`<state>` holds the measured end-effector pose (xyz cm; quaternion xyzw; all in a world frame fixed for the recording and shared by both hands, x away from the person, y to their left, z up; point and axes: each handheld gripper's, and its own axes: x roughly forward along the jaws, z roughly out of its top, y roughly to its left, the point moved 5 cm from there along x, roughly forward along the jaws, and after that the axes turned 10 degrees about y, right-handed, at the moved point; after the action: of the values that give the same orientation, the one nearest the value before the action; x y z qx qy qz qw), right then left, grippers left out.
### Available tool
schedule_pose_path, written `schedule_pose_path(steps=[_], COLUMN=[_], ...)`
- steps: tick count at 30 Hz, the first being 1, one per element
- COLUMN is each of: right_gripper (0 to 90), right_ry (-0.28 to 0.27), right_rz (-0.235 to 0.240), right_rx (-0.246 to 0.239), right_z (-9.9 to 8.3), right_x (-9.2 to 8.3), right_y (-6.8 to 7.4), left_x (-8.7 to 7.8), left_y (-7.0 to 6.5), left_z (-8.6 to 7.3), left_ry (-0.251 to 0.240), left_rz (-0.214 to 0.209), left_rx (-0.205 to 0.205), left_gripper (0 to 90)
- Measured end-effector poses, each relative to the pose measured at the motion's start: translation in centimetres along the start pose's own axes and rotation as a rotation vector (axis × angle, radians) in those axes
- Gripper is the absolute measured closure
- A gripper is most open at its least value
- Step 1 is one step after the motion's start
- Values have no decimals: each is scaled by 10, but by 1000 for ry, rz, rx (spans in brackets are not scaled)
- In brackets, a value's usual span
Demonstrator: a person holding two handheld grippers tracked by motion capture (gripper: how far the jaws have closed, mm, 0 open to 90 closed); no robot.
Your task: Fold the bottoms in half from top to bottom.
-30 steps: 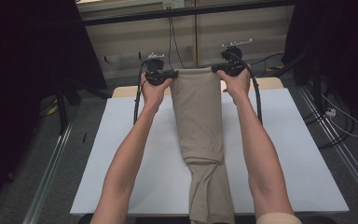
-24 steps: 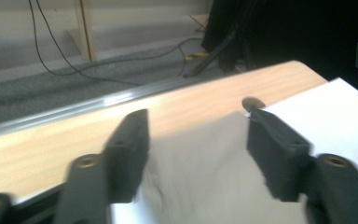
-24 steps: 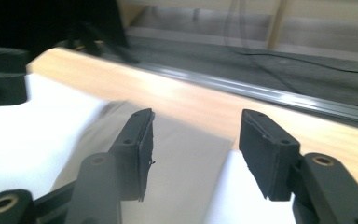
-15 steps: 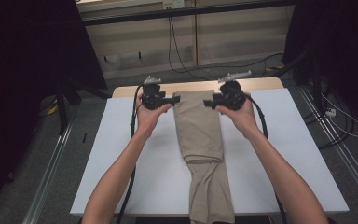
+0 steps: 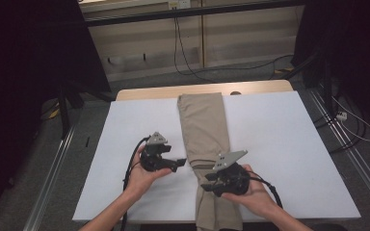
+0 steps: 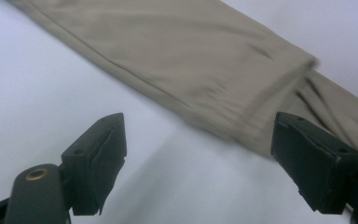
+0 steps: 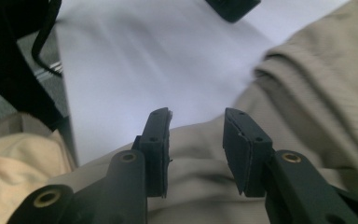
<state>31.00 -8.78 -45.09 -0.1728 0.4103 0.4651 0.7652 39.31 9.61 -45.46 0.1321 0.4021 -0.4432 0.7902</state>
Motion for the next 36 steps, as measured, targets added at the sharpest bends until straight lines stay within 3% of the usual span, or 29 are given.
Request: schedule_pose_path(steps=[3, 5, 8, 12, 13, 18, 23, 28, 30, 32, 34, 36], right_gripper=[583, 585, 694, 850, 866, 885, 884, 858, 862, 876, 895, 851], right_ry=[38, 60, 72, 77, 82, 77, 55, 76, 91, 99, 98, 59], right_rz=[-10, -34, -28, -44, -49, -61, -89, -80, -81, -87, -99, -89], right_rx=[-17, -22, -19, -12, -6, 34, 74, 114, 128, 114, 110, 111], right_z=[-9, -18, -24, -33, -36, -53, -66, -77, -82, -86, -88, -85], right_x=[9, 14, 18, 14, 12, -2, -17, -21, -22, -25, -27, -30], right_y=[9, 10, 8, 6, 5, 3, -2, -3, -1, 1, 2, 2], left_x=[-1, 2, 10, 13, 13, 18, 27, 27, 26, 25, 25, 26], left_y=[-22, -34, -50, -69, -73, -94, -103, -104, -105, -105, -106, -108], left_z=[-19, -29, -33, -31, -31, -32, -38, -37, -38, -39, -39, -40], left_ry=[28, 59, 96, 84, 90, 111, 171, 173, 180, 188, 196, 192], left_rz=[-27, -54, -83, -134, -145, -207, -208, -198, -219, -222, -233, -231], left_rx=[47, 57, 98, 147, 161, 221, 295, 316, 322, 326, 333, 324], left_gripper=[188, 219, 276, 455, 531, 674, 730, 755, 864, 900, 900, 900])
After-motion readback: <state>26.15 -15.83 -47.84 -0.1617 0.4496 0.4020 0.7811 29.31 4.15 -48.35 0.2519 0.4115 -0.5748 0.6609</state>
